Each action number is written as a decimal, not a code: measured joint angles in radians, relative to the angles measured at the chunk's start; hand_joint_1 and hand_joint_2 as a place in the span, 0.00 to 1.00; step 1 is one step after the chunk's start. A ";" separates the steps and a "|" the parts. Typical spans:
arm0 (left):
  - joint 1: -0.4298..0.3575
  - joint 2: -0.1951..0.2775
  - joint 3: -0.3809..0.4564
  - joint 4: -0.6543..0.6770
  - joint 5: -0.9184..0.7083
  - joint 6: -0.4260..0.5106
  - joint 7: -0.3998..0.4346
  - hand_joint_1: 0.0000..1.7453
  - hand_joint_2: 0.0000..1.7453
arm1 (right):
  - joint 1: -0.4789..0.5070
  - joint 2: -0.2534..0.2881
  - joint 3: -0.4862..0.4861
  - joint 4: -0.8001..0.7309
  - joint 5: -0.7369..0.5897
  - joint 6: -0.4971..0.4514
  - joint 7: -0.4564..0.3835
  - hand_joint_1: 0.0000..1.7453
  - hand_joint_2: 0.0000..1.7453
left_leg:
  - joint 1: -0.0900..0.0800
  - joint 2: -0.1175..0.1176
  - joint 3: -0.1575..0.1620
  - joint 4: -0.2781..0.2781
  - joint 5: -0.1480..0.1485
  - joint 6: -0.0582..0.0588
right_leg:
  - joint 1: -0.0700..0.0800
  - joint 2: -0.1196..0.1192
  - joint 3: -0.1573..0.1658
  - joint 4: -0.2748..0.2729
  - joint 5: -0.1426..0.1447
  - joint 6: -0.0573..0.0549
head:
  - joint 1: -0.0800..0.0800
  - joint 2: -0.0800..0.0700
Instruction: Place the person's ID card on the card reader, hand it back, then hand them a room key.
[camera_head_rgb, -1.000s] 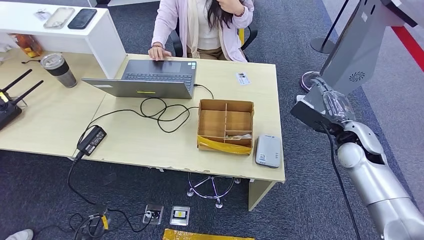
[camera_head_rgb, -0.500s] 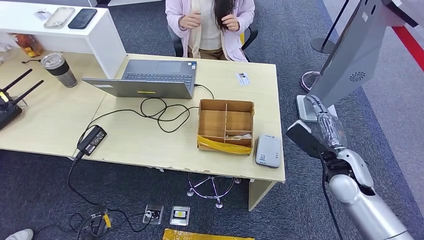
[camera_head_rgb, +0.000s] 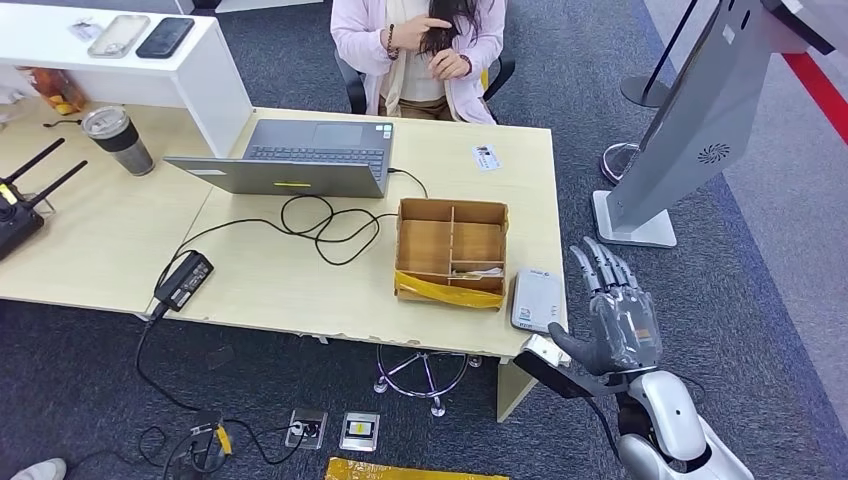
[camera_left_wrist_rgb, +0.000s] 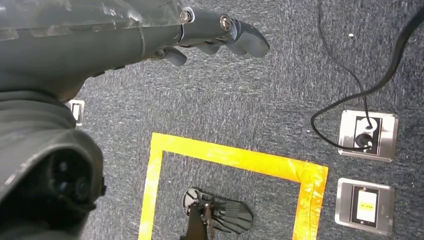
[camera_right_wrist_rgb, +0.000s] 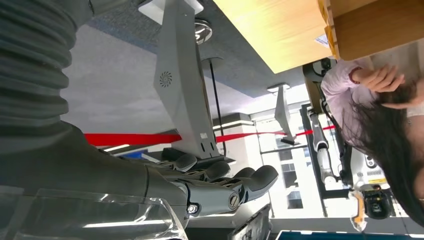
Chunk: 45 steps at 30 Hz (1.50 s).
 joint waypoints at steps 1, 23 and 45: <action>0.000 -0.002 0.000 0.000 -0.003 0.000 0.000 0.00 0.00 | 0.005 0.011 0.002 0.001 0.018 -0.002 0.007 0.00 1.00 | 0.000 0.000 0.000 0.000 0.000 0.000 | 0.000 0.000 0.000 0.000 0.000 0.000 | 0.000 0.000; -0.002 0.008 -0.002 -0.005 -0.099 -0.038 0.000 0.00 0.00 | -0.015 0.303 -0.008 0.175 0.202 0.062 0.094 0.00 1.00 | 0.001 0.000 0.000 0.000 0.000 0.000 | 0.001 0.000 0.000 0.000 0.000 0.000 | 0.000 0.000; 0.004 0.032 0.001 -0.034 -0.212 -0.086 0.002 0.00 0.00 | -0.078 0.414 -0.071 0.266 0.323 0.230 0.083 0.00 1.00 | 0.001 0.000 0.000 0.000 0.000 0.000 | 0.001 0.000 0.000 0.001 0.000 0.000 | 0.000 0.000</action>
